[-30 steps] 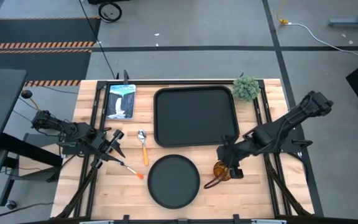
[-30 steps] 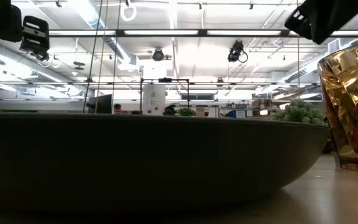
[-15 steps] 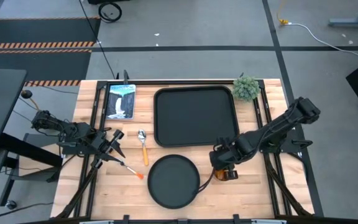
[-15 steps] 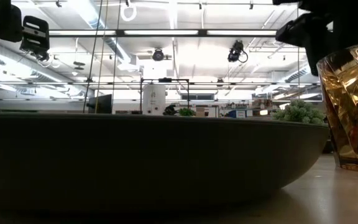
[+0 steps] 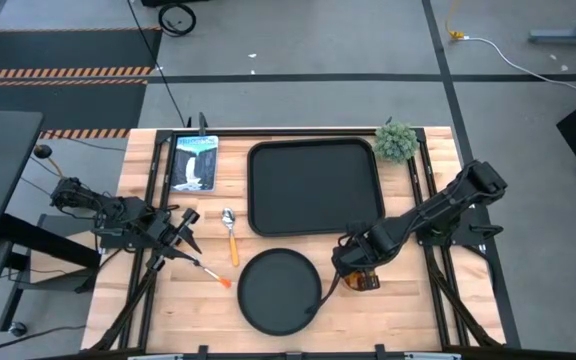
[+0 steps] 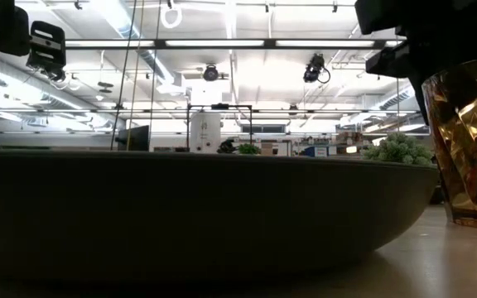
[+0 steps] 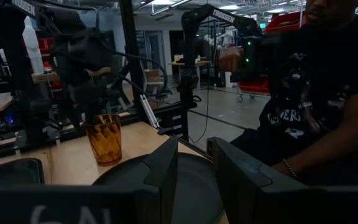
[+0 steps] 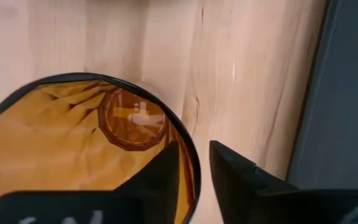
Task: Pick and place plate/cup/fork/spoon on tray
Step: Put the yellow cup on the top right of the black tray
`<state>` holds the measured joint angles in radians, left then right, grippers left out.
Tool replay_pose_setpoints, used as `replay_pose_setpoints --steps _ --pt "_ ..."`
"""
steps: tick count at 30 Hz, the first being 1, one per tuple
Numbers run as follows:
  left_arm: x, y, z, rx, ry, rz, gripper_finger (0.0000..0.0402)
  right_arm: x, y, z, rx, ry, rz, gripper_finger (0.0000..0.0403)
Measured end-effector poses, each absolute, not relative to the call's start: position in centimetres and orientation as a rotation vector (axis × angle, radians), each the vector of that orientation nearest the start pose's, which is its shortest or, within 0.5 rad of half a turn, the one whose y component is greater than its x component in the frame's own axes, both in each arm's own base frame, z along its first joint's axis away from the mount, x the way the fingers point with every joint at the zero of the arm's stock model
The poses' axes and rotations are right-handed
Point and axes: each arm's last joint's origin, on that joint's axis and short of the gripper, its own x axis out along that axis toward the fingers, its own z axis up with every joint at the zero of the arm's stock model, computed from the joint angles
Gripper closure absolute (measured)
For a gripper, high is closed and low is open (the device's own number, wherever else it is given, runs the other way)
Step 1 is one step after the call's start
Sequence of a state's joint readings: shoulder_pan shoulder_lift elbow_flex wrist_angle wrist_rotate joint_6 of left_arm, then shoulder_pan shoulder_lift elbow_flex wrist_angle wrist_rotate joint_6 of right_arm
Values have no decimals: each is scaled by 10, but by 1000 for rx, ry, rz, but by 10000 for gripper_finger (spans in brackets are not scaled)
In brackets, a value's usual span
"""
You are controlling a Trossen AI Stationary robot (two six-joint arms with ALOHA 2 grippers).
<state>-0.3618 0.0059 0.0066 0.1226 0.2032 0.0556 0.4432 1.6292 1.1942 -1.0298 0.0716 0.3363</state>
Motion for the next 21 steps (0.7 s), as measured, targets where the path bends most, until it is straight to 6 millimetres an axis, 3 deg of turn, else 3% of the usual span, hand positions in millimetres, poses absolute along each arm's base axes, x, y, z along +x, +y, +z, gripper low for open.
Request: replay_pose_setpoints --steps 8,12,15,21 --pt "88 -40 177 44 -141 -561 292 268 112 226 1 1476 92 390" --pt "88 -40 177 44 -140 -561 292 266 102 230 37 1544 119 383" --pt "88 -40 177 44 -140 -561 292 267 93 245 -2 1570 114 382" --pt "88 -40 177 44 -140 -561 292 277 58 274 -18 1568 135 392"
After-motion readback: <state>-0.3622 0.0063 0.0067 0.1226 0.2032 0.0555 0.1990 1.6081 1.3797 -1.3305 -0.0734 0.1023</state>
